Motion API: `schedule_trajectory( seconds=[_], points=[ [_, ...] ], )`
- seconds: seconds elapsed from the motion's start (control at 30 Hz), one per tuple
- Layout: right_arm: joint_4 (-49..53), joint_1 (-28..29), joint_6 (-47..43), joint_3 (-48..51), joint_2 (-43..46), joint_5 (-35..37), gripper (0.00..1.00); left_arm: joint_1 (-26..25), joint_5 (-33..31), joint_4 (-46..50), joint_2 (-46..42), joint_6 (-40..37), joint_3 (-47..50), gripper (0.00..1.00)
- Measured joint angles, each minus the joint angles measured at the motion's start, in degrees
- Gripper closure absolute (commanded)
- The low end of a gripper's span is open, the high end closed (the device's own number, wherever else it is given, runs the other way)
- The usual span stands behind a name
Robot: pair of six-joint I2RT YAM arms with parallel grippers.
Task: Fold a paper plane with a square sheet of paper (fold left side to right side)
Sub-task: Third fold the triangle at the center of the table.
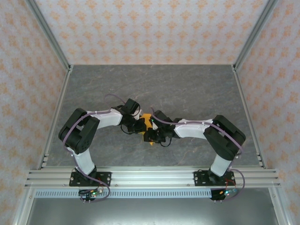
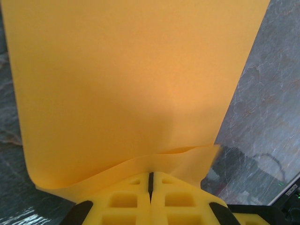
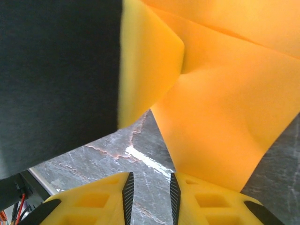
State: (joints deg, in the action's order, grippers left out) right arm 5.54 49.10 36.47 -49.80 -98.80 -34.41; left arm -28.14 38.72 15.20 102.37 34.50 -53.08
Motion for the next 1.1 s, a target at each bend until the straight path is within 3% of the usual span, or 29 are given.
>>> schedule_trajectory(
  seconds=[0.43, 0.67, 0.83, 1.1],
  points=[
    [-2.4, -0.04, 1.73, 2.03, -0.02, 0.09, 0.73, 0.0, -0.11, 0.0, 0.0, -0.02, 0.0, 0.98],
    [-5.62, -0.22, 4.28, 8.35, 4.46, 0.11, 0.76, 0.0, -0.13, -0.02, 0.0, -0.02, 0.0, 0.97],
    [-2.21, -0.2, 4.66, 10.38, 7.85, 0.09, 0.77, 0.0, -0.13, -0.04, 0.0, 0.0, 0.0, 0.97],
    [3.43, 0.02, 4.92, 8.37, 12.5, 1.75, 1.0, 0.0, -0.13, -0.02, 0.0, 0.0, -0.02, 0.97]
  ],
)
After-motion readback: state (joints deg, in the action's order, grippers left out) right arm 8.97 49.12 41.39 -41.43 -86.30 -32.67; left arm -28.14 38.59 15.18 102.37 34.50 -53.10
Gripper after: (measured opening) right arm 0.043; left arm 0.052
